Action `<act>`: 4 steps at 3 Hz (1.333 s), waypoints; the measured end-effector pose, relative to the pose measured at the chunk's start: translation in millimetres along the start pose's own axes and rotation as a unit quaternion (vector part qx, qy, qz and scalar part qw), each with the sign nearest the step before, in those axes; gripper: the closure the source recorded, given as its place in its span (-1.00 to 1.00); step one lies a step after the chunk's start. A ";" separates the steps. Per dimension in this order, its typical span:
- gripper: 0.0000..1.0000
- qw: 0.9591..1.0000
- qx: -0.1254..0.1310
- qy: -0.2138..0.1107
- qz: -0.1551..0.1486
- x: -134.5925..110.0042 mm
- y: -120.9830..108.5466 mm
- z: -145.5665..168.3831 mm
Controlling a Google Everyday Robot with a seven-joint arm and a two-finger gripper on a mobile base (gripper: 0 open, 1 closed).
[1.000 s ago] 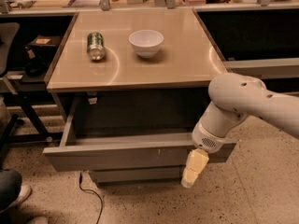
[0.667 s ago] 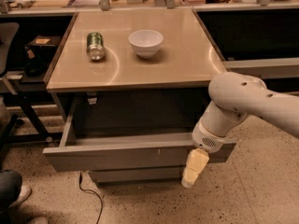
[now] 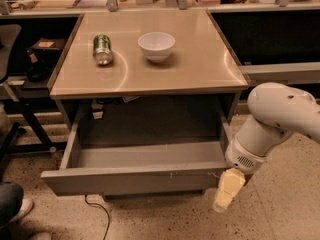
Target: Open top drawer
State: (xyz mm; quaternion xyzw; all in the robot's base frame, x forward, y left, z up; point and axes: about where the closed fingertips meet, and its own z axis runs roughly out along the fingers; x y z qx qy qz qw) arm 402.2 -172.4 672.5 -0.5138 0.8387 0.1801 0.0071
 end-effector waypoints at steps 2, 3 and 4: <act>-1.00 1.000 0.000 0.006 0.022 31.3 13.5 -13.3; -1.00 0.999 0.001 0.013 0.041 54.6 27.3 -26.2; -1.00 0.999 0.001 0.013 0.041 54.6 27.3 -26.2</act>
Offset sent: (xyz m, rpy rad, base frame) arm -0.1172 -0.1094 0.0502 -0.0910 0.0762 -0.1718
